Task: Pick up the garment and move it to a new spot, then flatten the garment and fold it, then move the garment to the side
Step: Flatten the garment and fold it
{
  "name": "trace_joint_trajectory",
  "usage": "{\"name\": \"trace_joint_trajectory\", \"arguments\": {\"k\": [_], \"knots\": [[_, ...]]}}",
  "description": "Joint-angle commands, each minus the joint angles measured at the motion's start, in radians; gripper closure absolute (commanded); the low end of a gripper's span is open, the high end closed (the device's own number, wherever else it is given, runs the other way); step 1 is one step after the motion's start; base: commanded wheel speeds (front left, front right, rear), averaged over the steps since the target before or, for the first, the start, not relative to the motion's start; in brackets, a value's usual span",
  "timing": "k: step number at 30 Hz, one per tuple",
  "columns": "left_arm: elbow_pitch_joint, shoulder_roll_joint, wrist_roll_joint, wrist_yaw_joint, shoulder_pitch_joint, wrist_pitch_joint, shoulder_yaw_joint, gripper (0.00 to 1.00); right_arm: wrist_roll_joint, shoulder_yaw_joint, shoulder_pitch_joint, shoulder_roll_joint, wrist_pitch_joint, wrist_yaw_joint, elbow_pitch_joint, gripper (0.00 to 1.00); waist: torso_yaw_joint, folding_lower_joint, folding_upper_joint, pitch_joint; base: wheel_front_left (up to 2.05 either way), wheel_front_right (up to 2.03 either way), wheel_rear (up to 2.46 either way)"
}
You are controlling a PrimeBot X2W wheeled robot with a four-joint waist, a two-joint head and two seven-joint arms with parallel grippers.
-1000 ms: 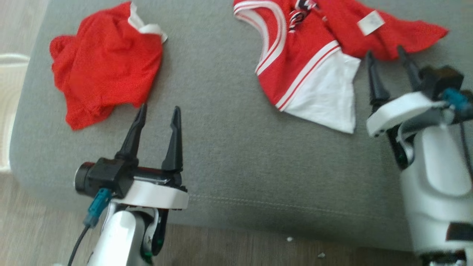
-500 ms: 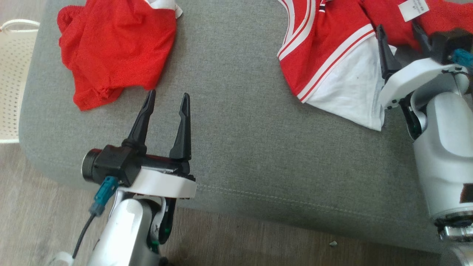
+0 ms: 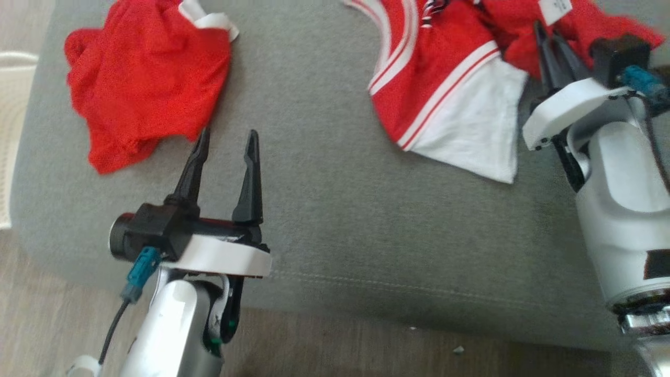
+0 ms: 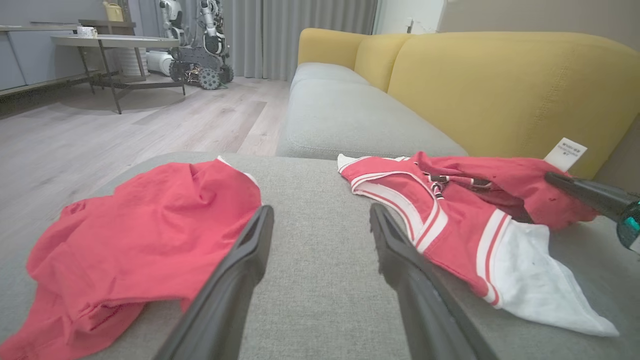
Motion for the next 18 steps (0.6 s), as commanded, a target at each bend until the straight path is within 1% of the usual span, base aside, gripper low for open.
{"name": "trace_joint_trajectory", "arguments": {"k": [1, 6, 10, 11, 14, 15, 16, 18], "knots": [[-0.028, 0.006, 0.002, 0.002, -0.002, -0.005, 0.041, 0.0, 0.001, 0.034, -0.002, 0.016, -0.016, 0.007, -0.049, 1.0, -0.044, -0.0001, 0.0, -0.041, 0.0, 0.0, 0.0], [-0.027, 0.006, 0.007, -0.001, 0.023, -0.005, 0.054, 0.0, 0.019, 0.107, 0.038, -0.006, 0.002, 0.007, -0.147, 1.0, -0.104, -0.0001, 0.0, -0.102, 0.0, 0.0, 0.0], [-0.03, 0.006, 0.008, 0.0, 0.045, -0.005, 0.063, 0.0, 0.069, 0.166, 0.066, -0.051, 0.086, 0.007, -0.285, 1.0, -0.133, -0.0001, 0.0, -0.131, 0.0, 0.0, 0.0], [-0.034, 0.006, 0.006, 0.001, 0.05, -0.005, 0.06, 0.0, 0.102, 0.194, 0.069, -0.09, 0.152, 0.007, -0.364, 1.0, -0.134, -0.0001, 0.0, -0.132, 0.0, 0.0, 0.0], [-0.041, 0.006, 0.0, 0.001, 0.044, -0.005, 0.043, 0.0, 0.16, 0.239, 0.048, -0.172, 0.267, 0.007, -0.472, 1.0, -0.116, -0.0001, 0.0, -0.115, 0.0, 0.0, 0.0], [-0.043, 0.006, -0.004, 0.001, 0.039, -0.005, 0.035, 0.0, 0.182, 0.25, 0.034, -0.205, 0.308, 0.007, -0.504, 1.0, -0.105, -0.0001, 0.0, -0.106, 0.0, 0.0, 0.0], [-0.043, 0.006, -0.004, 0.001, 0.039, -0.005, 0.035, 0.0, 0.182, 0.25, 0.034, -0.205, 0.308, 0.007, -0.504, 1.0, -0.105, -0.0001, 0.0, -0.106, 0.0, 0.0, 0.0], [-0.043, 0.006, -0.014, 0.002, 0.029, -0.005, 0.021, 0.0, 0.231, 0.257, -0.005, -0.273, 0.39, 0.007, -0.55, 1.0, -0.078, -0.0001, 0.0, -0.085, 0.0, 0.0, 0.0]]}}
